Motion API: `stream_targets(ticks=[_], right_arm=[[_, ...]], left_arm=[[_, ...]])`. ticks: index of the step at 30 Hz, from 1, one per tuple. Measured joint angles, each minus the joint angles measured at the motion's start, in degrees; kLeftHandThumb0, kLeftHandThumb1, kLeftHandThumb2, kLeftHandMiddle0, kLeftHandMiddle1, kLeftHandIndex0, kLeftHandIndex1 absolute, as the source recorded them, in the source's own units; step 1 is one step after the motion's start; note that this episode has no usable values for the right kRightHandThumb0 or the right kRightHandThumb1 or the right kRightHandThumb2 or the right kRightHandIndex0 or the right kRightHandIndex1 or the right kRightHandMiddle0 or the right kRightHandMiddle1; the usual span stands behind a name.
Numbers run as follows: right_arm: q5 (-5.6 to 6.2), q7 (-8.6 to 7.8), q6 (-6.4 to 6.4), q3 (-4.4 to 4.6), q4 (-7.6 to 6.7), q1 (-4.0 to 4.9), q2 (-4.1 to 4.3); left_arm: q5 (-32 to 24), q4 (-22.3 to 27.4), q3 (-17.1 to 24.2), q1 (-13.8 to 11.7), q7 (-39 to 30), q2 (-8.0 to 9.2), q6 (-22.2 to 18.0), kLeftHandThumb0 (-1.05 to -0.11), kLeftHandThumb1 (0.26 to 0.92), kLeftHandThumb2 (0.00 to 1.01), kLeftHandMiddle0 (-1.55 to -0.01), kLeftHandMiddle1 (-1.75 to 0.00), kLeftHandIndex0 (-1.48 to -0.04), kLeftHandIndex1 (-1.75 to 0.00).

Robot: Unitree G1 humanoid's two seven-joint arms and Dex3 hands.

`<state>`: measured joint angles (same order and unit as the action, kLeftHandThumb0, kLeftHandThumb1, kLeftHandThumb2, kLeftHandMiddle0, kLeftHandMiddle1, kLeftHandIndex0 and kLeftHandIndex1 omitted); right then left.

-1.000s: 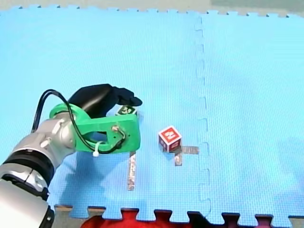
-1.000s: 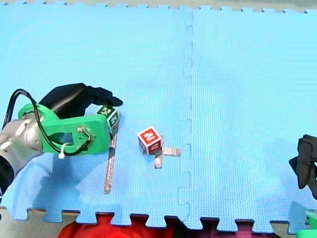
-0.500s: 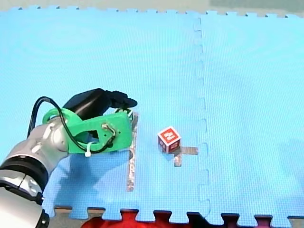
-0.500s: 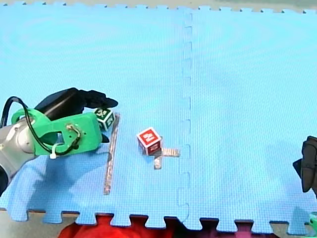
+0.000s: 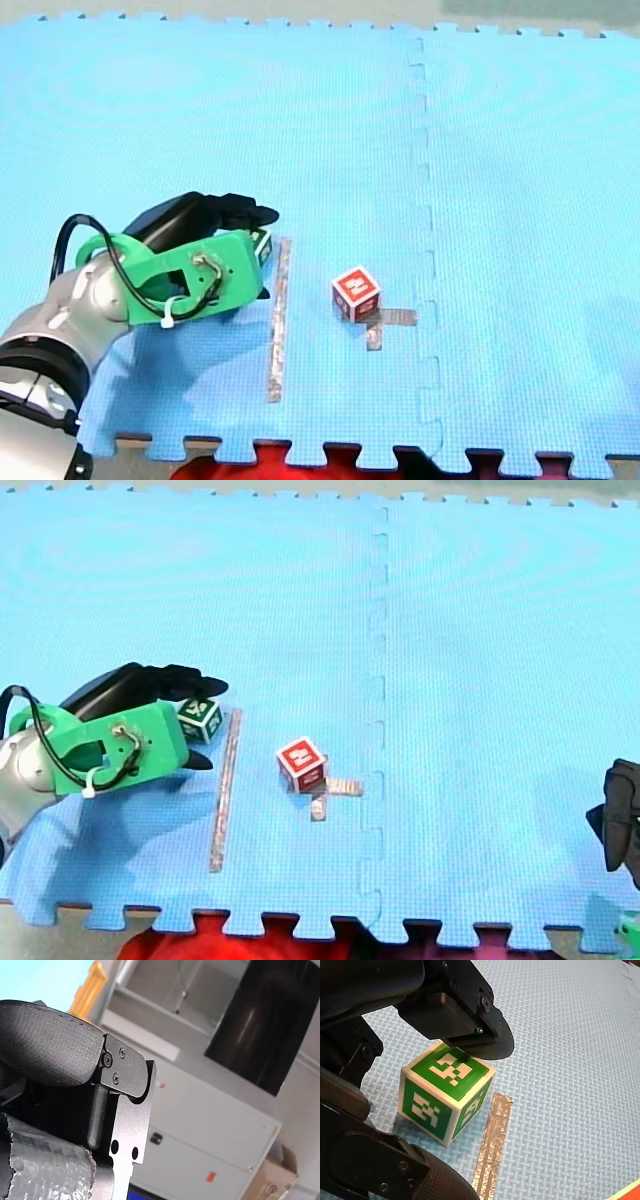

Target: Stack cube left

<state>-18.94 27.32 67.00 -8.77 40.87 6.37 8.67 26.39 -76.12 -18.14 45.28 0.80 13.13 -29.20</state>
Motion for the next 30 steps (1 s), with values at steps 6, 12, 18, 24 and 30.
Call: stream_targets(ticks=[6,12,18,24,30], right_arm=[[-0.81,0.4,-0.65,-0.55,-0.55,-0.64,-0.05],[-1.04,0.49,-0.68,-0.64,-0.71,-0.79,-0.06],[-1.0,0.48,-0.68,-0.68,-0.25,-0.7,0.08],[0.1,-0.6,-0.21,-0.49,0.99,-0.16,0.28],[1.47,-1.99,0.29,-0.51,1.65,0.08,0.46]], left_arm=[[-1.37,-0.16,1.56,-0.2,-0.86,-0.19,0.78,-0.719,0.704,0.0,-0.85,-1.75,-0.74,-0.03],[-2.47,-0.18,2.81,-0.27,-2.42,-0.51,0.8,-0.686,0.695,0.0,-0.84,-1.75,-0.76,-0.03],[-2.53,-0.18,3.25,-0.22,-2.84,-0.8,0.99,-0.661,0.689,0.0,-0.85,-1.75,-0.78,-0.03],[-2.68,-0.18,3.73,0.0,-3.17,-1.33,1.3,-0.643,0.686,0.0,-0.85,-1.75,-0.79,-0.02],[-2.2,-0.17,3.63,0.5,-2.39,-1.95,1.08,-0.633,0.678,0.0,-0.87,-1.75,-0.78,-0.01]])
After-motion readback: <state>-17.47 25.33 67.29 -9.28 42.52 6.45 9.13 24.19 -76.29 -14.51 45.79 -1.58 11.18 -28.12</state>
